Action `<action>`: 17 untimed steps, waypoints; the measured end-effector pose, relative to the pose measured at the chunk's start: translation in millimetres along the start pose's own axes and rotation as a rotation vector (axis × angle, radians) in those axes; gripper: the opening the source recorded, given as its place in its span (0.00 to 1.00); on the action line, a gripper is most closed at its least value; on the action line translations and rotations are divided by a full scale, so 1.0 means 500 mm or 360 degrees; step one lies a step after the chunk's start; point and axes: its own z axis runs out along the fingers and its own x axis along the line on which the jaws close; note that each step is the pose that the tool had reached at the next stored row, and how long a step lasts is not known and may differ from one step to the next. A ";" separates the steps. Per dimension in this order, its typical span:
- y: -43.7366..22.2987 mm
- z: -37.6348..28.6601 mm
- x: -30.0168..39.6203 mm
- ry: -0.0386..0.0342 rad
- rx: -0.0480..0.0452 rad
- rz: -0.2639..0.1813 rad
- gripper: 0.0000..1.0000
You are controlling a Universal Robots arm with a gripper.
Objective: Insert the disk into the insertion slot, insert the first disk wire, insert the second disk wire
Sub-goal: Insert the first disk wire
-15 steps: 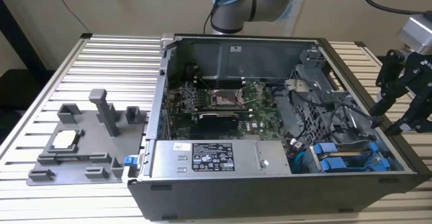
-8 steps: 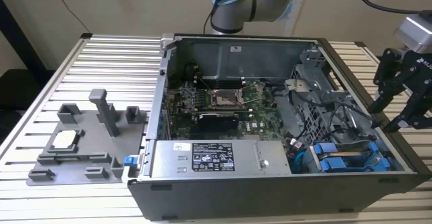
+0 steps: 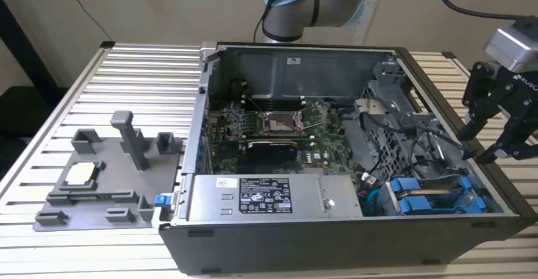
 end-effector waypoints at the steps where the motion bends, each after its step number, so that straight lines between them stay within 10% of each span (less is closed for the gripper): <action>1: -0.001 0.001 -0.001 0.0000 0.0000 -0.0006 0.47; 17: -0.011 0.009 -0.003 0.0020 -0.0005 -0.0089 0.45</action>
